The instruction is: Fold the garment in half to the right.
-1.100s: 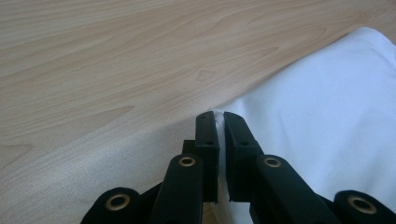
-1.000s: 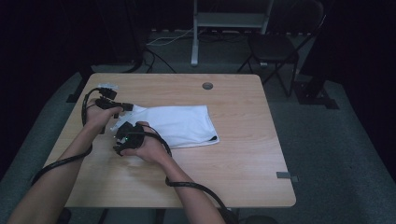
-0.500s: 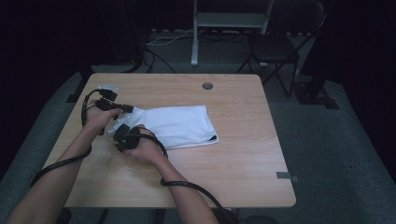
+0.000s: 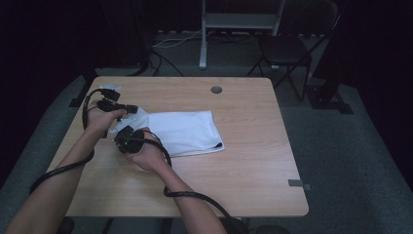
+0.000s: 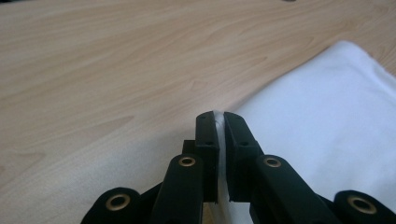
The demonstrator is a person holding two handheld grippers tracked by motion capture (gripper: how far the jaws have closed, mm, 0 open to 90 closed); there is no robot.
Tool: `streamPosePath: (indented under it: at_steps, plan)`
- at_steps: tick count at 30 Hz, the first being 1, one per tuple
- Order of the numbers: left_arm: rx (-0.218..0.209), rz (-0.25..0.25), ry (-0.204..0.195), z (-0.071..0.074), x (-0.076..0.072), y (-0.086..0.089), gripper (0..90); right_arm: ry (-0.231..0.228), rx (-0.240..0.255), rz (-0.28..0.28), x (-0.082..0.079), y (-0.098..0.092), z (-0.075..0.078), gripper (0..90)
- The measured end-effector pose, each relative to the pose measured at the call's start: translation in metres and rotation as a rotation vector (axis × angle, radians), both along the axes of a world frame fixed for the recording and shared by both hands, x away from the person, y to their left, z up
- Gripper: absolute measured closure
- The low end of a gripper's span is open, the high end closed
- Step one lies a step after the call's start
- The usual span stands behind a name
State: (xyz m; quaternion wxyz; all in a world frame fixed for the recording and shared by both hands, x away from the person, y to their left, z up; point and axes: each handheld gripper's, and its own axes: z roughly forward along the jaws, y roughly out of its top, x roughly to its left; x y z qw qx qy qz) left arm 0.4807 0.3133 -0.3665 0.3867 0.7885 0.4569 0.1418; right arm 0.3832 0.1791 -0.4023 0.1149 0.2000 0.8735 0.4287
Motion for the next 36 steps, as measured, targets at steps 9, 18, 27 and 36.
streamPosePath:
  at_steps: [9,18,27,36]
  plan:
    - [-0.005,0.037,-0.043,0.026,0.002,-0.005,85.2,-0.017,0.115,-0.047,0.000,-0.008,0.022,78.1]
    - [-0.005,0.066,-0.055,0.033,0.004,-0.014,85.2,-0.010,0.193,-0.075,0.005,-0.016,0.031,78.2]
    - [-0.005,0.086,-0.066,0.038,0.009,-0.021,85.2,-0.006,0.251,-0.097,0.010,-0.030,0.041,78.1]
    - [0.004,0.073,-0.065,0.046,0.012,-0.034,85.2,-0.014,0.271,-0.111,0.011,-0.043,0.047,78.1]
